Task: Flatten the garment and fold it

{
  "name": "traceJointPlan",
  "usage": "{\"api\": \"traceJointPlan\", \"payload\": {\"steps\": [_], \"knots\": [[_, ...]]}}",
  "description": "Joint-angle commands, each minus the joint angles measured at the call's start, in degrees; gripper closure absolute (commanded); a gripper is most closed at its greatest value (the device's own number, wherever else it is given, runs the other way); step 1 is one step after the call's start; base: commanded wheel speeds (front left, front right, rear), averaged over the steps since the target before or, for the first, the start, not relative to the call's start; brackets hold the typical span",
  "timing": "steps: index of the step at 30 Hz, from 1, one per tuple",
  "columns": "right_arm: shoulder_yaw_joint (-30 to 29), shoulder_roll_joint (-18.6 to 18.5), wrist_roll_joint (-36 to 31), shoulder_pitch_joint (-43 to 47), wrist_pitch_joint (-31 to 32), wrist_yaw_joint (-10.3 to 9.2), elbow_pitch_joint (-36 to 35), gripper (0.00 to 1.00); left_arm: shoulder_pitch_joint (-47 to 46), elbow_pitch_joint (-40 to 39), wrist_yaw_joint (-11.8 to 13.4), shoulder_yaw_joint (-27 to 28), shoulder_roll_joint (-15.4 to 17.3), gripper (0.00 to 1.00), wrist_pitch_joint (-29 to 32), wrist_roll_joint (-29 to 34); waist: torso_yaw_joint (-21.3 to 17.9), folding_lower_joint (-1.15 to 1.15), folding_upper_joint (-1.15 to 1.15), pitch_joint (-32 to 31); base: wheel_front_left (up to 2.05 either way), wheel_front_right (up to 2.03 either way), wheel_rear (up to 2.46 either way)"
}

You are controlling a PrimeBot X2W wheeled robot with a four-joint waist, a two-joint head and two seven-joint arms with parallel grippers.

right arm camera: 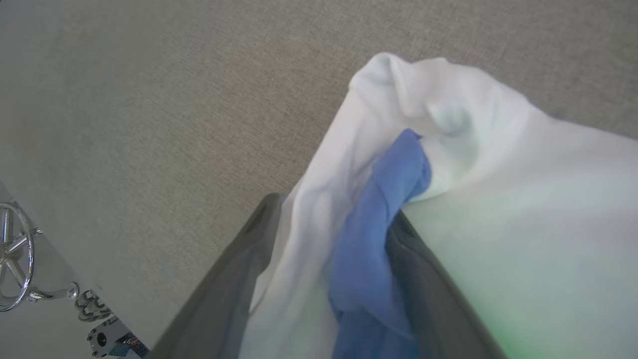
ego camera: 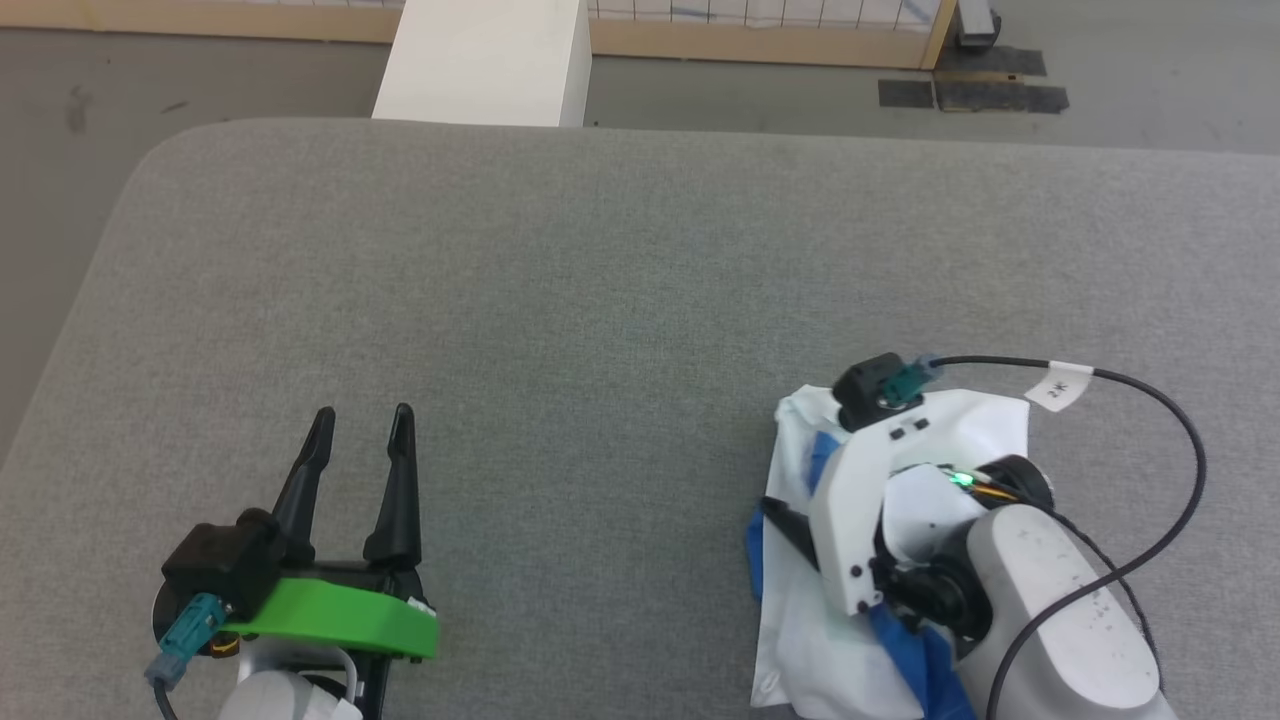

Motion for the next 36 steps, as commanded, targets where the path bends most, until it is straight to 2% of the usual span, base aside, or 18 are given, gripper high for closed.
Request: {"api": "traceJointPlan", "payload": {"steps": [1,7,12,16,23,31,36], "knots": [[1.5,0.4,1.2,-0.9,-0.6,-0.08,-1.1,0.0,-0.6,0.3,-0.4,-0.1,0.1,0.0,-0.2,-0.1,-0.4,0.0,0.35,-0.8,0.0,0.0,0.0],[4.8,0.4,4.5,-0.9,-1.1,-0.08,-6.0,0.0,0.1,0.5,-0.4,-0.1,0.5,0.0,-0.2,-0.2,-1.5,0.0,0.35,-3.1,0.0,0.0,0.0],[3.8,0.3,2.9,0.0,-1.5,-0.08,-10.6,0.0,1.1,0.7,-0.4,-0.2,0.8,0.0,-0.2,-0.2,-2.7,0.0,0.35,-4.7,0.0,0.0,0.0],[-1.0,-0.1,0.0,2.1,-3.1,-0.08,-15.1,0.0,1.6,0.5,-0.4,-0.1,0.9,0.0,-0.2,-0.2,-3.7,0.0,0.35,-5.7,0.0,0.0,0.0],[-12.6,0.0,-6.9,8.5,-4.7,-0.08,-21.1,0.0,2.2,0.1,-0.4,0.0,0.8,0.0,-0.2,0.1,-5.0,0.0,0.35,-6.0,0.0,0.0,0.0],[-19.4,0.3,-12.8,14.2,-5.0,-0.08,-19.6,0.0,1.5,-0.3,-0.4,-0.3,0.7,0.0,-0.2,0.4,-5.0,0.0,0.35,-4.1,0.0,0.0,0.0],[-19.5,0.4,-10.5,15.2,-5.6,-0.08,-15.9,0.0,0.7,-0.2,-0.4,-0.4,0.8,0.0,-0.2,0.1,-4.4,0.0,0.35,-2.5,0.0,0.0,0.0]]}}
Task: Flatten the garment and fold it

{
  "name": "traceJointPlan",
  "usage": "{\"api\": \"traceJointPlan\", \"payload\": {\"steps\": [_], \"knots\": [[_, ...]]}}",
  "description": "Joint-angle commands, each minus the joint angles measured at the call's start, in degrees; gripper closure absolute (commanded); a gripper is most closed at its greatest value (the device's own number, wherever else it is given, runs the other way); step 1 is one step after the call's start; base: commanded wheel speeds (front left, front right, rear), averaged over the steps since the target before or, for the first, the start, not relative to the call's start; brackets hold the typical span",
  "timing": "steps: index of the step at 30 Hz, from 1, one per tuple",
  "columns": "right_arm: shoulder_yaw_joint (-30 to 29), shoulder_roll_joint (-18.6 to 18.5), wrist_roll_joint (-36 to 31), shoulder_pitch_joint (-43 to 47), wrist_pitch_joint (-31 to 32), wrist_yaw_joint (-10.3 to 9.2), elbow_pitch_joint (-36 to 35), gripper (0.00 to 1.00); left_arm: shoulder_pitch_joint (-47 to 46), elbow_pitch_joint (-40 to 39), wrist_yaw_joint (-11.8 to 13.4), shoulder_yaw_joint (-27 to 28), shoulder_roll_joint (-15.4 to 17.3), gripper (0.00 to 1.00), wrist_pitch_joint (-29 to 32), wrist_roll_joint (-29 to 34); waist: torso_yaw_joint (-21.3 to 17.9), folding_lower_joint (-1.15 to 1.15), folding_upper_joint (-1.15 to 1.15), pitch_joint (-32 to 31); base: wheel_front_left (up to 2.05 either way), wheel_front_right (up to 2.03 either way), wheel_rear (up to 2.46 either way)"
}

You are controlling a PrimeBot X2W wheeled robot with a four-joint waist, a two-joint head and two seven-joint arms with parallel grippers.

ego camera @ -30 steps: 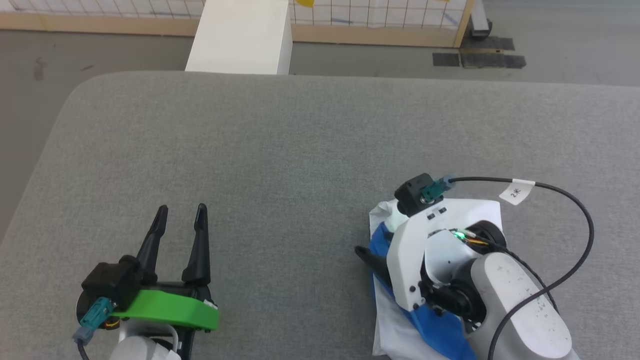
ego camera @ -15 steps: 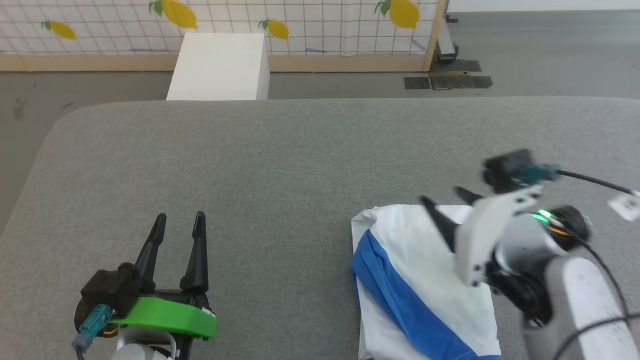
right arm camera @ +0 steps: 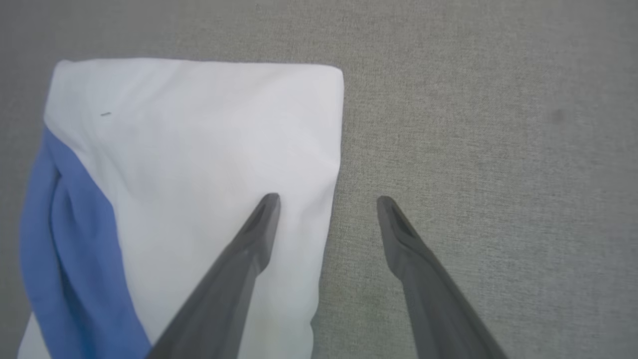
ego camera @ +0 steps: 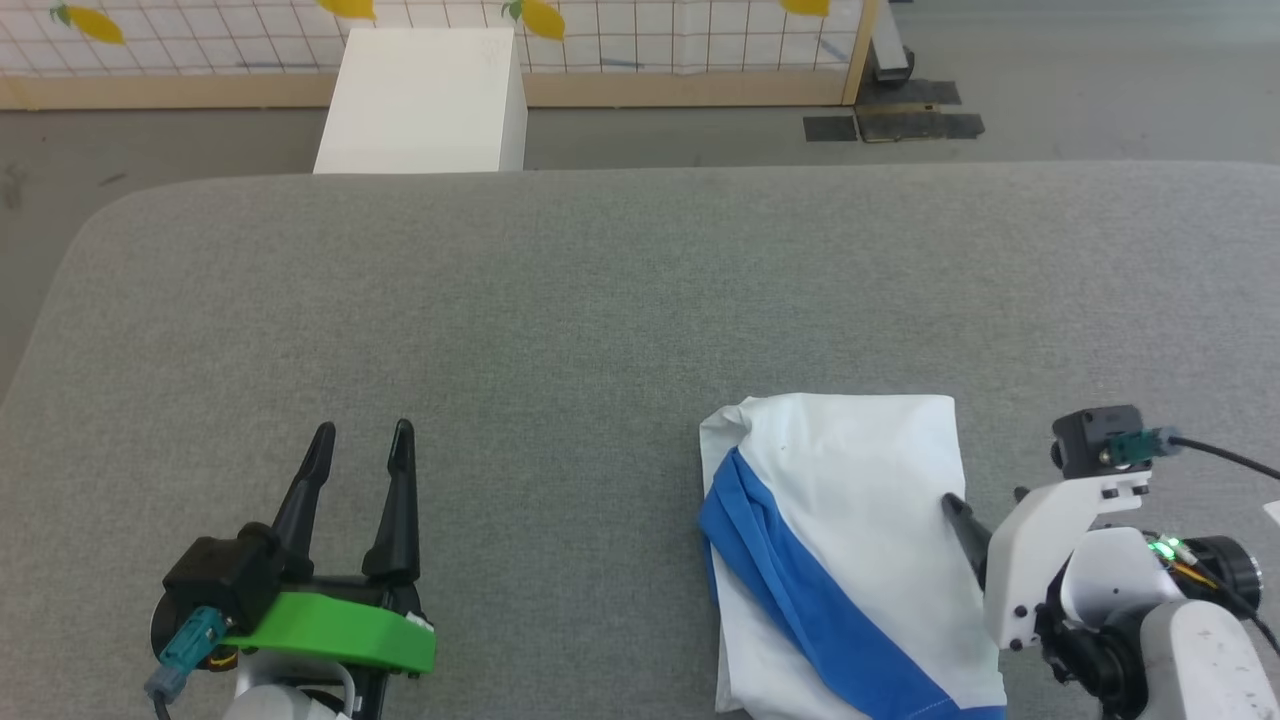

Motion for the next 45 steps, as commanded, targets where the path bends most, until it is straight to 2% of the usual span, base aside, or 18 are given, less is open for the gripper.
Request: {"api": "traceJointPlan", "payload": {"steps": [1,15,16,17,18,23,27,31,35,41,45], "knots": [[0.5,0.2,0.9,0.6,-0.6,-0.08,1.1,0.0,-0.8,0.0,-0.4,-0.1,0.4,0.0,-0.2,0.0,0.5,0.0,0.35,0.9,0.0,0.0,0.0],[5.0,0.2,2.4,-0.6,-1.0,-0.08,13.2,0.0,-2.6,0.4,-0.4,-1.0,0.2,0.0,-0.2,-0.3,1.9,0.0,0.35,3.7,0.0,0.0,0.0],[5.0,0.2,2.5,-0.8,-0.7,-0.08,13.8,0.53,-2.7,0.5,-0.4,-1.1,0.2,0.0,-0.2,-0.4,1.9,0.0,0.35,3.8,0.0,0.0,0.0],[5.0,0.2,2.5,-1.0,-0.7,-0.08,14.1,0.9,-2.8,0.5,-0.4,-1.1,0.2,0.0,-0.2,-0.4,2.0,0.0,0.35,3.9,0.0,0.0,0.0],[5.0,0.2,2.5,-1.2,-0.7,-0.08,14.4,1.0,-2.9,0.6,-0.4,-1.2,0.1,0.0,-0.2,-0.4,2.0,0.0,0.35,3.9,0.0,0.0,0.0],[5.0,0.2,2.4,-2.1,-0.3,-0.08,14.5,1.0,-3.2,0.9,-0.4,-1.6,0.1,0.0,-0.2,-0.5,1.9,0.0,0.35,3.5,0.0,0.0,0.0],[6.9,-0.5,1.2,-2.4,0.1,-0.08,11.9,1.0,-3.0,0.9,-0.4,-2.0,0.1,0.0,-0.2,-0.5,1.0,0.0,0.35,2.8,0.0,0.0,0.0],[10.5,-5.2,1.5,-2.4,2.3,-0.08,8.0,1.0,-2.6,0.5,-0.4,-2.1,0.2,0.0,-0.2,-0.4,-2.3,0.0,0.35,3.0,0.0,0.0,0.0],[13.1,-11.4,3.8,-2.9,5.2,-0.08,4.6,1.0,-3.0,0.1,-0.4,-2.3,0.7,0.0,-0.2,-0.4,-7.5,0.0,0.35,4.9,0.0,0.0,0.0],[13.4,-18.7,5.4,-5.0,6.4,-0.08,2.7,1.0,-4.5,-0.1,-0.4,-2.7,2.0,0.0,-0.2,-0.3,-15.2,0.0,0.35,8.9,0.0,0.0,0.0],[12.0,-21.4,6.0,-7.7,5.1,-0.08,4.1,1.0,-6.2,-0.6,-0.4,-2.5,3.5,0.0,-0.2,0.1,-18.9,0.0,0.35,12.6,0.0,0.0,0.0]]}}
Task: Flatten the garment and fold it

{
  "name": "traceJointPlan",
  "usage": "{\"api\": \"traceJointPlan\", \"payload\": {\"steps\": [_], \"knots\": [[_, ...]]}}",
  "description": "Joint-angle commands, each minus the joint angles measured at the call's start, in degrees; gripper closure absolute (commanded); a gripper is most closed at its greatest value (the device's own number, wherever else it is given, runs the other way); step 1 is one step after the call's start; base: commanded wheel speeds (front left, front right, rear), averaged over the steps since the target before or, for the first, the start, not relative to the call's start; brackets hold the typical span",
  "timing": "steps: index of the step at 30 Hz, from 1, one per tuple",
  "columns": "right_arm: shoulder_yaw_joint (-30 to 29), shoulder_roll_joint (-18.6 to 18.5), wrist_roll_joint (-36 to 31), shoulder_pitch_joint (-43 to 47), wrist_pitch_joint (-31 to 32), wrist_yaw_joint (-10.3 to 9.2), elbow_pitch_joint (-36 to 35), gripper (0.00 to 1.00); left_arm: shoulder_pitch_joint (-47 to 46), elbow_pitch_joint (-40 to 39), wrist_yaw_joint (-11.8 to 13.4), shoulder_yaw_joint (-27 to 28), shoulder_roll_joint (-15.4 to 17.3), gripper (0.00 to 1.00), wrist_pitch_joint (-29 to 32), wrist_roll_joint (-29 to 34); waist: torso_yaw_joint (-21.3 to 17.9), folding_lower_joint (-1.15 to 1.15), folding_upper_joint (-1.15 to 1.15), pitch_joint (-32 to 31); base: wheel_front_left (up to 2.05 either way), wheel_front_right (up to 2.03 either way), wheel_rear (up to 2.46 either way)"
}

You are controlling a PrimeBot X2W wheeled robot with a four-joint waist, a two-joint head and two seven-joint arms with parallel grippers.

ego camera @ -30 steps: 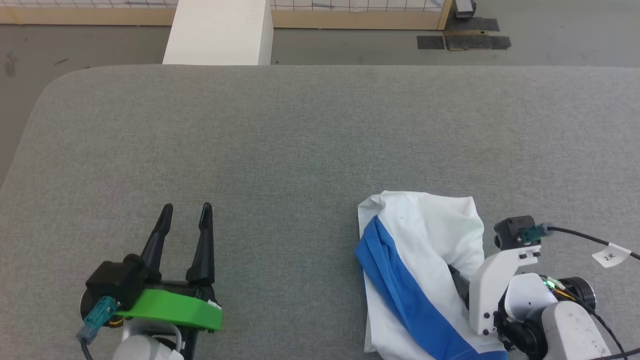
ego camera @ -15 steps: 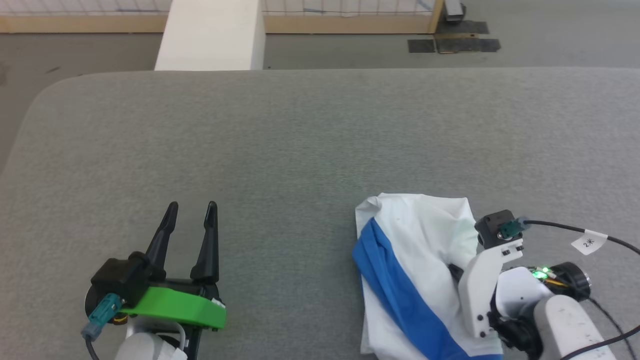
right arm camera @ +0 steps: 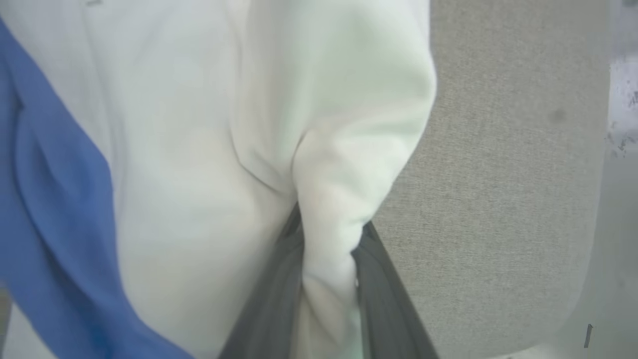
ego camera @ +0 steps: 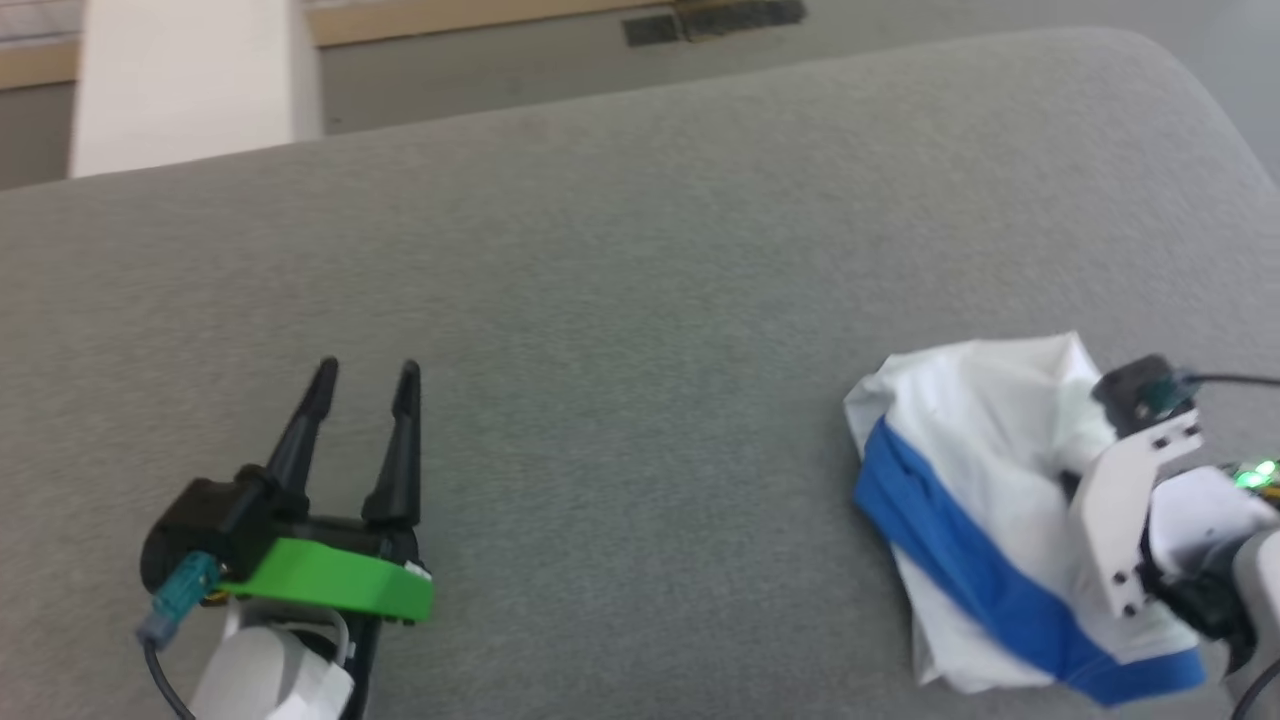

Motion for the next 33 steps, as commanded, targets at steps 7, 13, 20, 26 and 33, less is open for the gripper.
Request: {"api": "traceJointPlan", "payload": {"steps": [7,13,20,26,33], "knots": [[-6.2,-1.9,-0.9,-8.9,-6.1,-0.12,5.9,1.0,-5.0,-4.4,0.0,0.9,3.9,0.0,2.2,1.7,-8.4,0.0,0.35,14.4,0.0,0.0,0.0],[-12.0,-3.2,-3.5,-15.7,-11.2,-0.12,14.7,1.0,-5.7,-9.4,0.8,2.1,6.2,0.0,4.7,2.4,-7.3,0.0,0.35,20.0,0.0,0.0,0.0],[-16.1,-6.3,-6.9,-23.5,-16.4,-0.12,21.7,1.0,-5.6,-14.1,1.7,3.5,8.2,0.0,7.0,2.6,-4.8,0.0,0.35,24.7,0.0,0.0,0.0],[-16.7,-9.8,-7.7,-28.8,-21.5,-0.12,25.6,1.0,-5.5,-16.8,2.3,3.6,8.8,0.0,8.1,2.7,-2.5,0.0,0.35,27.2,0.0,0.0,0.0],[-16.5,-11.4,-8.0,-33.7,-26.7,-0.12,32.0,0.0,-4.5,-17.9,3.0,4.2,9.2,0.0,8.0,2.3,-1.5,0.0,0.35,28.4,0.0,0.0,0.0]]}}
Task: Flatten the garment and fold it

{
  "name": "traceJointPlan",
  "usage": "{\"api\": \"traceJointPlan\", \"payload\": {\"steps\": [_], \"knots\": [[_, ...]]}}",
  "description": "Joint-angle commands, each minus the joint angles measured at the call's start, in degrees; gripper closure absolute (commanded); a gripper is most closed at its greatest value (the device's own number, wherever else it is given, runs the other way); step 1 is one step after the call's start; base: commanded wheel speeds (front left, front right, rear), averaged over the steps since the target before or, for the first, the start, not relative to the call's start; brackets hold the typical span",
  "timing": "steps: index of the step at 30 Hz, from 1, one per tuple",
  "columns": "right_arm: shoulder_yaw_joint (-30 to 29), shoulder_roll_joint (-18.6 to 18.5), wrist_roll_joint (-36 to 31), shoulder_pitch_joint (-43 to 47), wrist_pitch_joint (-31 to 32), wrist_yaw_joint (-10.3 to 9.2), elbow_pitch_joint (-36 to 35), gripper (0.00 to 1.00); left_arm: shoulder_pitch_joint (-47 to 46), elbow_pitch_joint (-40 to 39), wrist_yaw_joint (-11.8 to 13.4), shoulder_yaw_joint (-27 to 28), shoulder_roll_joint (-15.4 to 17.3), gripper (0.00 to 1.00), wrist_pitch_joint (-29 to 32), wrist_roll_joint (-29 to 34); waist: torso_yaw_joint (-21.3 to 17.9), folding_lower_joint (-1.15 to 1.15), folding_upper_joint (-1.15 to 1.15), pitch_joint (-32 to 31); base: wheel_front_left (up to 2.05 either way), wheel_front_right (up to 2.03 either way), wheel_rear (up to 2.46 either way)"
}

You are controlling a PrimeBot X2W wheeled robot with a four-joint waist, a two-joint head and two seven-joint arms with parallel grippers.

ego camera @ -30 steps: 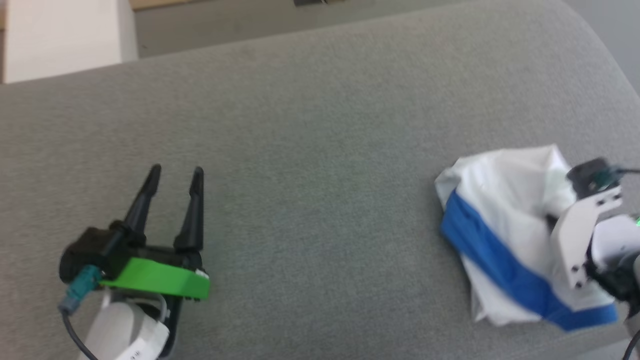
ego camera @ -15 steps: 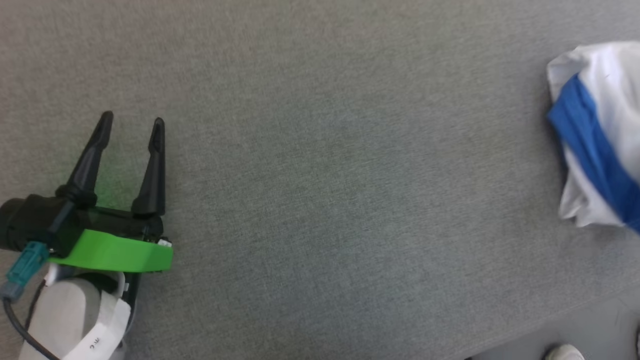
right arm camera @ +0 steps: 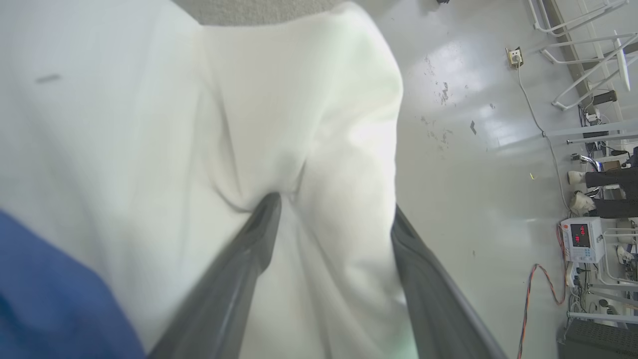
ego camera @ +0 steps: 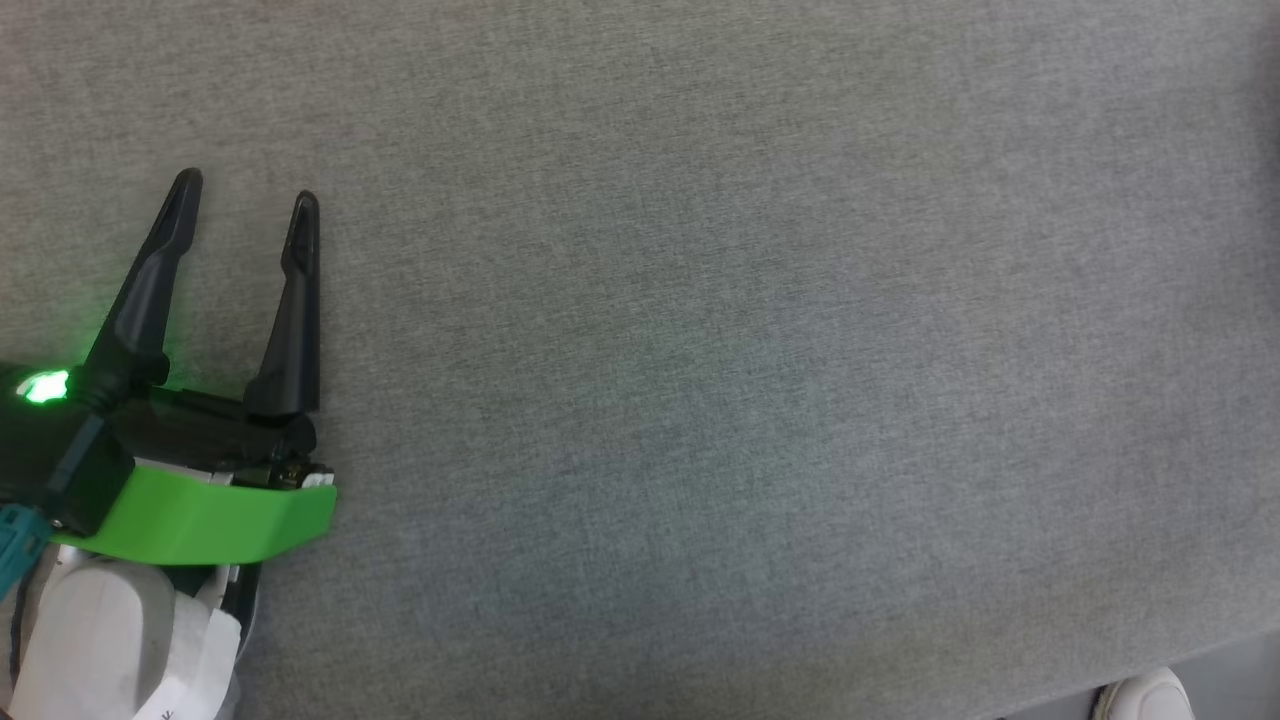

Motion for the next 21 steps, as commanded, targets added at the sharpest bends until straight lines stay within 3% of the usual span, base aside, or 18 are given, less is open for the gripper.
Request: {"api": "traceJointPlan", "payload": {"steps": [1,8,13,18,21], "knots": [[-0.2,-0.4,-0.6,-1.6,-1.0,-0.11,0.8,0.0,0.6,2.6,0.6,0.8,0.8,0.0,0.0,-0.2,0.3,0.0,0.35,-0.3,0.0,0.0,0.0],[0.6,-3.6,-0.8,-3.9,-3.6,-0.11,3.2,0.0,0.5,5.8,0.4,-0.7,-0.5,0.0,-2.2,-1.0,0.2,0.0,0.35,-6.0,0.0,0.0,0.0],[2.5,-5.7,1.3,-4.7,-5.6,-0.11,0.5,0.0,0.8,9.3,0.3,-1.6,-2.0,0.0,-4.1,-1.8,0.4,0.0,0.35,-12.1,0.0,0.0,0.0],[4.9,-4.6,5.2,-5.7,-8.7,-0.11,-5.7,0.0,1.8,13.0,0.5,-1.7,-3.8,0.0,-5.8,-2.8,1.3,0.0,0.35,-19.2,0.0,0.0,0.0],[5.3,-1.7,8.1,-5.4,-11.2,-0.11,-9.4,0.0,2.4,14.6,0.8,-1.3,-4.7,0.0,-6.7,-3.3,2.1,0.0,0.35,-22.7,0.0,0.0,0.0]]}}
